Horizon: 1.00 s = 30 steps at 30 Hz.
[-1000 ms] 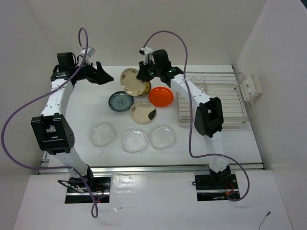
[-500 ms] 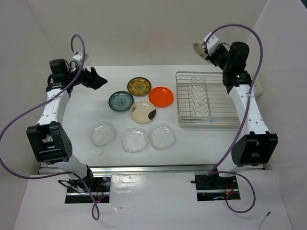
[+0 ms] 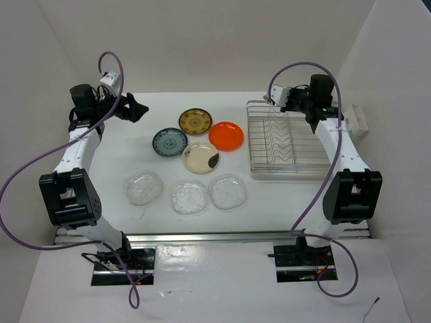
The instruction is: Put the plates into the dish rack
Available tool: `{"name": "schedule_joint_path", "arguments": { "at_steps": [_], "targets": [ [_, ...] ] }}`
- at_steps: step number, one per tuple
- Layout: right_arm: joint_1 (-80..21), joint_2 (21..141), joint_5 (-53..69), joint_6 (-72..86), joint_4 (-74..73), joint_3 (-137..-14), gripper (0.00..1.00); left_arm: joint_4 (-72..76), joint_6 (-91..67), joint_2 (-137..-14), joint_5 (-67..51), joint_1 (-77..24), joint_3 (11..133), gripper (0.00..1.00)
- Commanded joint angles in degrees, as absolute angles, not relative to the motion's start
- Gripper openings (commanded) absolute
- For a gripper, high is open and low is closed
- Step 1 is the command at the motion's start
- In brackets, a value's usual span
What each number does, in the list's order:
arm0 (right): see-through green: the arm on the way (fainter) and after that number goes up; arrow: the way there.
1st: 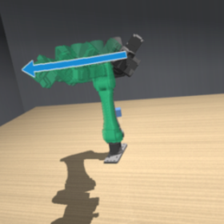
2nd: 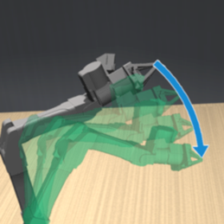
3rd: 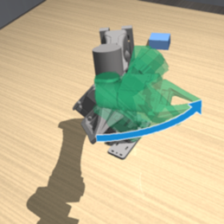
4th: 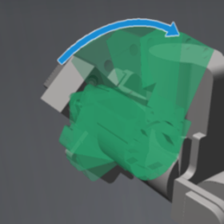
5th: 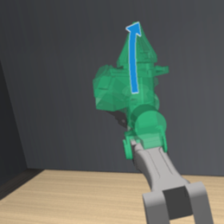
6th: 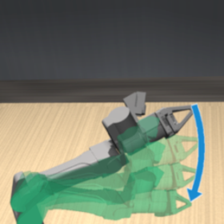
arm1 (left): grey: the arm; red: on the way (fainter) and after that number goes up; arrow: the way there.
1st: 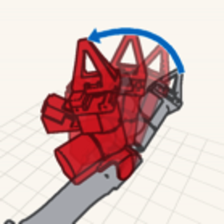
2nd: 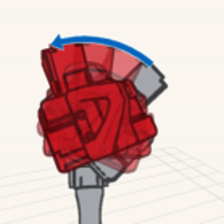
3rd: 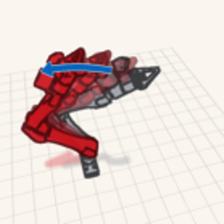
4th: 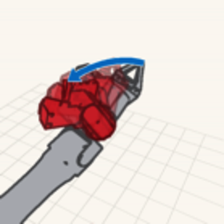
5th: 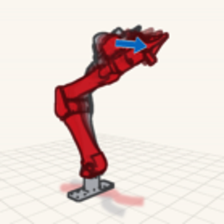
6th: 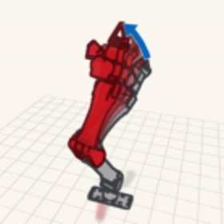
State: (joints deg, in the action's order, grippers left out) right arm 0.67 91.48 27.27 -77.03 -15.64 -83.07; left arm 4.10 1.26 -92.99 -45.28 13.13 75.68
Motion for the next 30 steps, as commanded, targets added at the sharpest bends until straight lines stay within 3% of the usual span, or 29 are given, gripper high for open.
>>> {"name": "schedule_joint_path", "arguments": {
  "at_steps": [1, 22, 30],
  "targets": [
    [1.14, 92.29, 28.83, -83.05, -15.56, -84.11, 0.00, 7.12, 2.46, -93.52, -44.74, 13.18, 77.78, 1.00],
    [1.14, 96.06, 29.98, -84.11, -12.32, -77.00, 0.00, 4.92, 1.93, -96.50, -42.01, 13.18, 78.22, 1.00],
    [1.14, 99.13, 27.77, -84.11, -6.68, -74.97, 0.00, -0.18, 4.48, -98.17, -32.70, 9.67, 80.16, 1.00]
  ]
}}
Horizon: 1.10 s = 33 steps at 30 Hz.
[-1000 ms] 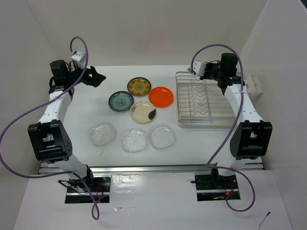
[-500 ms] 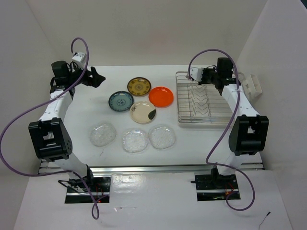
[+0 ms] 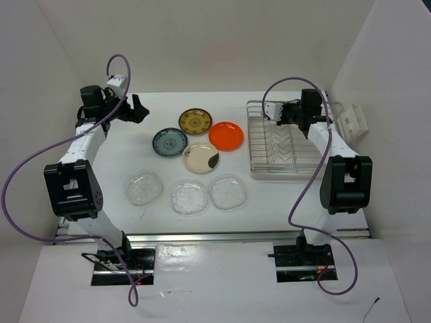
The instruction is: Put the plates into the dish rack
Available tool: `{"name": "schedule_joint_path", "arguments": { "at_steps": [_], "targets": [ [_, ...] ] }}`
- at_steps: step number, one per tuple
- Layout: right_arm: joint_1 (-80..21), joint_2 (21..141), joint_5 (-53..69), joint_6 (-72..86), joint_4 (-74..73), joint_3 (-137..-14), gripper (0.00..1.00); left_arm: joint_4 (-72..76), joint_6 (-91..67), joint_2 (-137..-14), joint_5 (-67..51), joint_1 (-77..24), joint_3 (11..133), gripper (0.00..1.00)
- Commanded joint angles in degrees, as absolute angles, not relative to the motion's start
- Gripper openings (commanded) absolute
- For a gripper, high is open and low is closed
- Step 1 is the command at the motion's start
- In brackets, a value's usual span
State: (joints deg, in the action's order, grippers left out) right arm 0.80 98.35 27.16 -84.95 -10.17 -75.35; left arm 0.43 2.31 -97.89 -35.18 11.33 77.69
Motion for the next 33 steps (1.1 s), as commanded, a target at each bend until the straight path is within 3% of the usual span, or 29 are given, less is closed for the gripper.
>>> {"name": "schedule_joint_path", "arguments": {
  "at_steps": [1, 2, 3, 5, 10, 13, 19, 27, 33],
  "targets": [
    [1.14, 99.14, 27.77, -84.11, -5.98, -74.97, 0.00, -0.18, 4.48, -98.17, -31.91, 9.67, 79.55, 1.00],
    [1.14, 99.14, 27.77, -83.42, -5.37, -75.49, 0.08, -0.18, 3.18, -98.17, -31.38, 9.15, 79.54, 1.00],
    [1.14, 99.66, 27.77, -81.67, -5.36, -75.50, 0.23, -0.18, 2.47, -98.70, -30.77, 9.14, 79.54, 1.00],
    [1.14, 99.67, 29.35, -76.15, -5.36, -77.16, 0.65, -3.83, 1.67, -101.93, -30.15, 9.14, 81.11, 1.00],
    [1.14, 98.44, 31.53, -57.08, -7.64, -86.19, 0.82, -13.62, 0.09, -107.40, -22.95, 7.04, 88.60, 1.00],
    [1.14, 94.68, 36.36, -41.26, -7.65, -88.07, 0.82, -9.24, -3.33, -107.40, -22.06, 7.03, 83.87, 1.00],
    [1.14, 86.41, 42.18, -15.68, 6.14, -78.41, 0.82, -8.44, -7.90, -112.67, -26.97, 7.03, 84.64, 0.97],
    [1.14, 85.25, 47.19, -6.06, 4.75, -77.08, 0.84, -8.26, -10.02, -116.63, -31.64, 7.64, 81.39, 0.91],
    [0.62, 85.25, 52.29, -1.59, 8.96, -75.06, 0.86, -11.24, -8.88, -118.56, -37.17, 9.49, 80.77, 0.79]
  ]
}}
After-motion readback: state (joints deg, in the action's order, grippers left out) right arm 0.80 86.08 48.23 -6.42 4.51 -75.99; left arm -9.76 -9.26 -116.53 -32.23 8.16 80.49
